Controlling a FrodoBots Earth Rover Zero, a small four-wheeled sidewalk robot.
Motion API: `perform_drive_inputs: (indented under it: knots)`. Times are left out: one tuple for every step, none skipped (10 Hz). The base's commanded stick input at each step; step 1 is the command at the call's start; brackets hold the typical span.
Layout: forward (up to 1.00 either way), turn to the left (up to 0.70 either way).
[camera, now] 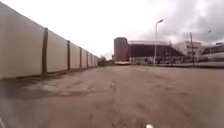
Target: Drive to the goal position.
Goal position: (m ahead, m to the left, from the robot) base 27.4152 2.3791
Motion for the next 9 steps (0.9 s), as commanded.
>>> perform_drive_inputs:
  knots:
    - [0.60, 0.00]
    - [0.60, 0.00]
    - [0.60, 0.00]
    - [0.60, 0.00]
    - [0.60, 0.00]
    - [0.60, 0.00]
    - [0.60, 0.00]
    - [0.60, 0.00]
    - [0.60, 0.00]
